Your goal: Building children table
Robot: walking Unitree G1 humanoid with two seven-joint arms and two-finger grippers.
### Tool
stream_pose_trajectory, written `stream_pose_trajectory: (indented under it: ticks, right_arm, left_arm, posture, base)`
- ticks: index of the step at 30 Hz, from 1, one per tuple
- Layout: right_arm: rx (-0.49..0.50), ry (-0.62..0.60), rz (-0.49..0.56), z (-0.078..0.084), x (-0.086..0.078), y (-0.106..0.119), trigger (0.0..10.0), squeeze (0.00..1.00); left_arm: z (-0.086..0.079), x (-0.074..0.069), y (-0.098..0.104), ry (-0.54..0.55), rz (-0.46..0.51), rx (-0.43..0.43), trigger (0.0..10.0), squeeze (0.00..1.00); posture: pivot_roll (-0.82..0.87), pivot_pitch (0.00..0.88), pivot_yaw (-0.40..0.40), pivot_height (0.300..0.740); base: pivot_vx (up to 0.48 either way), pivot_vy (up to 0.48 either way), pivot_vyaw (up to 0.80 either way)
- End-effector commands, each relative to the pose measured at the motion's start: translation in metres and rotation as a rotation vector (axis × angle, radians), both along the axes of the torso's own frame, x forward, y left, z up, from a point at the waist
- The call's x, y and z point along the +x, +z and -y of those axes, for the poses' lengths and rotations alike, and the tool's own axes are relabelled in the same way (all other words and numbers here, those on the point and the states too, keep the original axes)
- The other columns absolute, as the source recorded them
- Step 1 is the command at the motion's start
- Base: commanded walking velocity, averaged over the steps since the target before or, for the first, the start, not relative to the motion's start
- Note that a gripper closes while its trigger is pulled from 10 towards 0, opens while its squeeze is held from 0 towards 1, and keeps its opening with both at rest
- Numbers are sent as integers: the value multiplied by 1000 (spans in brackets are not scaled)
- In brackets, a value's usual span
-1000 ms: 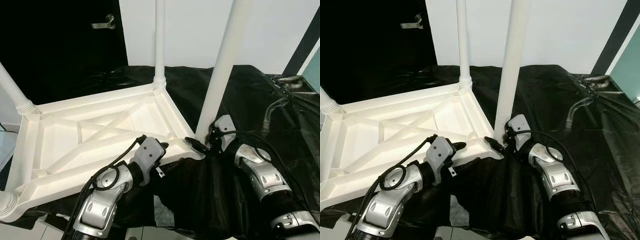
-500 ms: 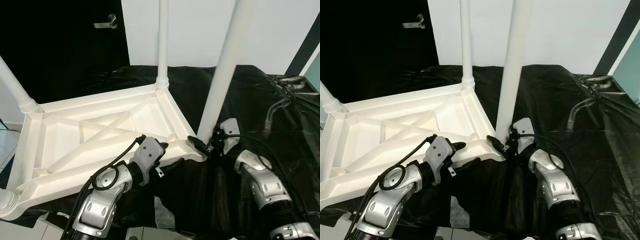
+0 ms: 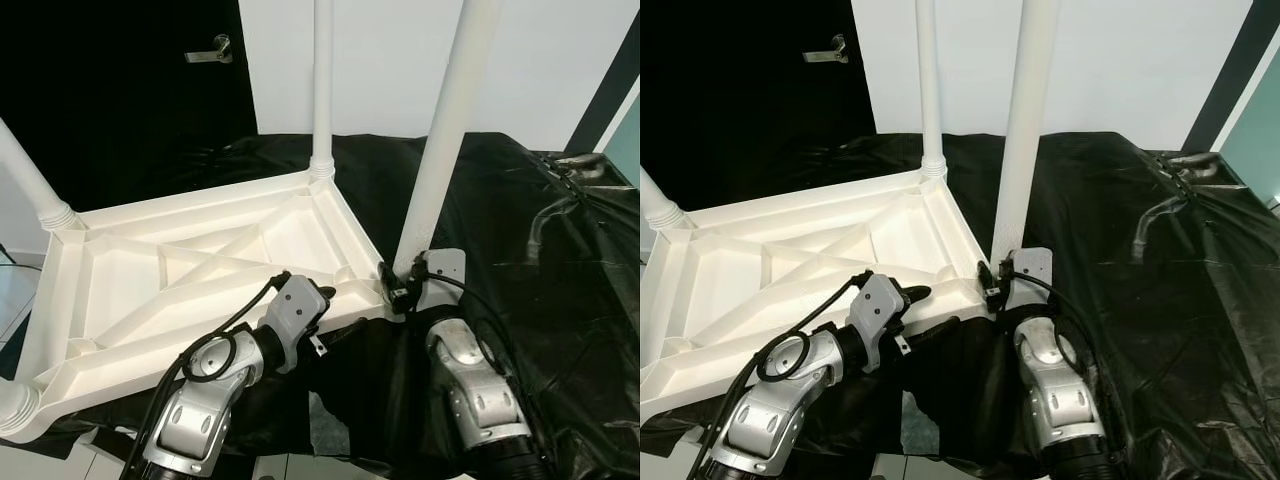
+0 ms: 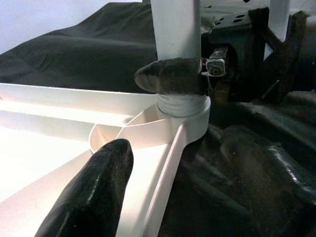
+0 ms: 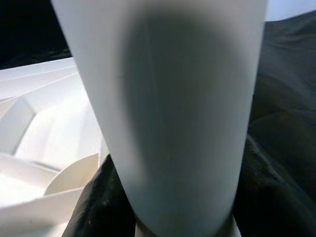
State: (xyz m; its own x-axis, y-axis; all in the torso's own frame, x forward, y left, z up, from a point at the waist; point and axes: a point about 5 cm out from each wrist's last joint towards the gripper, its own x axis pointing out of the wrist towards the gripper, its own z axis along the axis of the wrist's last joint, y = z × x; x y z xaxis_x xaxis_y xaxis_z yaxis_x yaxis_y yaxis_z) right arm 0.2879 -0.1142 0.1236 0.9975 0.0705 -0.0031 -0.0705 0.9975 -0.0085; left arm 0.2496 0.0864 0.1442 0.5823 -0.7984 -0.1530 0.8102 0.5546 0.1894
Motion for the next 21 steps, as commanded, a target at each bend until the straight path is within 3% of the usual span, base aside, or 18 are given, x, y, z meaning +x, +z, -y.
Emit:
stream_pose_trajectory:
  ticks: [1,10,11,17,21]
  right_arm:
    - [-8,-38,-73,2,-5,-14,10000,0]
    - [0,-26,-51,1,-6,-9,10000,0]
    - [3,-15,-39,2,-6,-7,10000,1000]
    - [-2,19,7,9,-6,1,10000,1000]
    - [1,158,60,19,-10,10,10000,1000]
  left_arm:
    - [0,-1,1,23,1,-8,10000,0]
    - [0,0,1,24,3,-1,10000,0]
    - [0,0,1,25,6,-2,10000,0]
    - [1,1,2,29,7,-11,10000,0]
    - [0,1,3,31,9,-9,10000,0]
  posture:
    - [40,0,11,740]
    - [47,0,6,740]
    - [49,0,-2,740]
    - [44,0,-4,740]
    - [43,0,1,740]
  base:
    - [0,0,0]
    - [0,0,0]
    - [0,0,0]
    - [0,0,0]
    - [0,0,0]
